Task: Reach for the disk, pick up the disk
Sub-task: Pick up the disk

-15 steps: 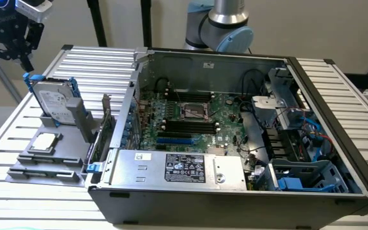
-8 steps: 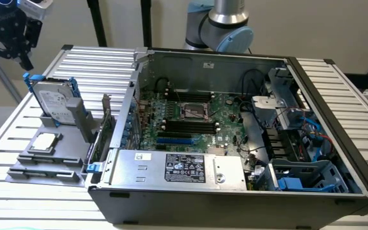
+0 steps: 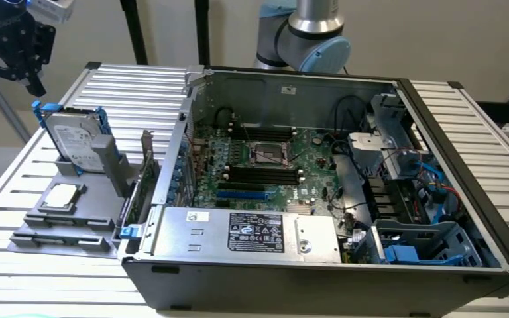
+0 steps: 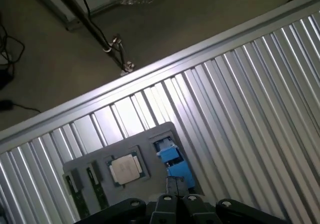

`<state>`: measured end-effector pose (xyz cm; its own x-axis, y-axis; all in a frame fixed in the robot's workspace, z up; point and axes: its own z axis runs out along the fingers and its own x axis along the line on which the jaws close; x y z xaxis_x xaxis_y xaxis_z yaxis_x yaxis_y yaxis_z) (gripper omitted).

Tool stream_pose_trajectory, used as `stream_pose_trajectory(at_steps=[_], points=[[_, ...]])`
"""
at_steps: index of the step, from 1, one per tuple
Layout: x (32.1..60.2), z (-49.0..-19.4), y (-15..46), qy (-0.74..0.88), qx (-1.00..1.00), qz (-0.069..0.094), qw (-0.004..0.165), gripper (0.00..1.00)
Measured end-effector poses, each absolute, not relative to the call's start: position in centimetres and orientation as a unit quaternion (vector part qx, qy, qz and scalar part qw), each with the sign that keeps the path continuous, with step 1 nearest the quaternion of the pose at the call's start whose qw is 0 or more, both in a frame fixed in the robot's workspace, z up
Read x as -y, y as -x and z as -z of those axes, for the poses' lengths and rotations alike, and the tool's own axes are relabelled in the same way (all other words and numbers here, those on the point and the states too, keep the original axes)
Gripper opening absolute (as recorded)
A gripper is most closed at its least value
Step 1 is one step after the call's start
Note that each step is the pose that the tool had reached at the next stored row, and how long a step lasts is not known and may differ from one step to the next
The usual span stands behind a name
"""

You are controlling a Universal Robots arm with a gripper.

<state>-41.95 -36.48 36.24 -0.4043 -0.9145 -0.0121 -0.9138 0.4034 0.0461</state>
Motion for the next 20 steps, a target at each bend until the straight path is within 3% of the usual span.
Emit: stream_pose_trajectory(at_steps=[20], points=[[36.27,-36.19,41.95,-0.651,0.759,0.020,0.008,0.11]])
